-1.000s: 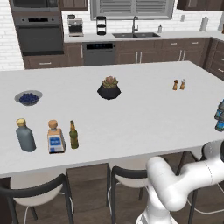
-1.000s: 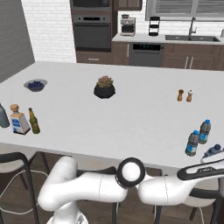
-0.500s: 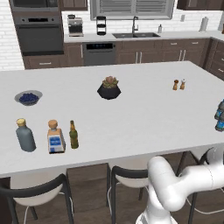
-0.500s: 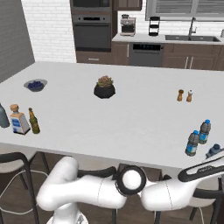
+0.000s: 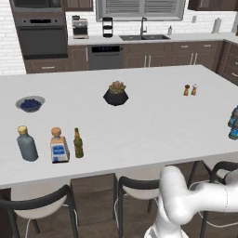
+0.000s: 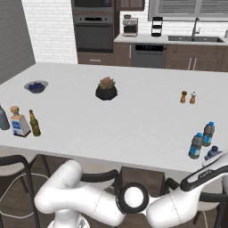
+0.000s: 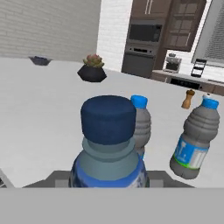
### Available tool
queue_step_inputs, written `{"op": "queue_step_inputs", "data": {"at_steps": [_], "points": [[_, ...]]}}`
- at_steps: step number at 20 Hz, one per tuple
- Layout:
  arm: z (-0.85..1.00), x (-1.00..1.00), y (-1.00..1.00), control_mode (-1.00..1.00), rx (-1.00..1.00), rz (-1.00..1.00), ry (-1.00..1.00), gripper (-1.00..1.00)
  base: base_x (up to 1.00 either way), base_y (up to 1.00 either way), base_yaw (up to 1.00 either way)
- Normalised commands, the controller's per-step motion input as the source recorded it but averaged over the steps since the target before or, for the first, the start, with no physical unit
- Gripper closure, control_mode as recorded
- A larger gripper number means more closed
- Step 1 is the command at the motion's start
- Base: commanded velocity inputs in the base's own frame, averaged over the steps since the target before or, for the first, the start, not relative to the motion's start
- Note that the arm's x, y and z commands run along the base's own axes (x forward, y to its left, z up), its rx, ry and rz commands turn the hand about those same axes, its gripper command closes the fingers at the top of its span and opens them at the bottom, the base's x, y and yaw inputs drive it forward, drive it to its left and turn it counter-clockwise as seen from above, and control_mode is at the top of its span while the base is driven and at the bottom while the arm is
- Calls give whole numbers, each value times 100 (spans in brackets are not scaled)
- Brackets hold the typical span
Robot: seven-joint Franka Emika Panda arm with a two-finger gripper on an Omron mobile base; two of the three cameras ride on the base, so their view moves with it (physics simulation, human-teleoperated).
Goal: Move the plastic bottles in the middle to the plastics group, and the glass bottles in the middle to the glass group.
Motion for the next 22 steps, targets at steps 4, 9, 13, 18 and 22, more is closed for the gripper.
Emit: {"op": "queue_step_inputs", "data": {"at_steps": [4,9,13,18,22], "points": [[0,14,-5,-100,2,7,10,100,0,0,0],[-1,14,-17,-100,5,6,4,100,0,0,0],[-8,12,-24,-100,1,6,1,100,0,0,0],[-3,22,-31,-100,0,7,0,100,0,0,0],[0,27,-38,-100,0,7,1,100,0,0,0]]}}
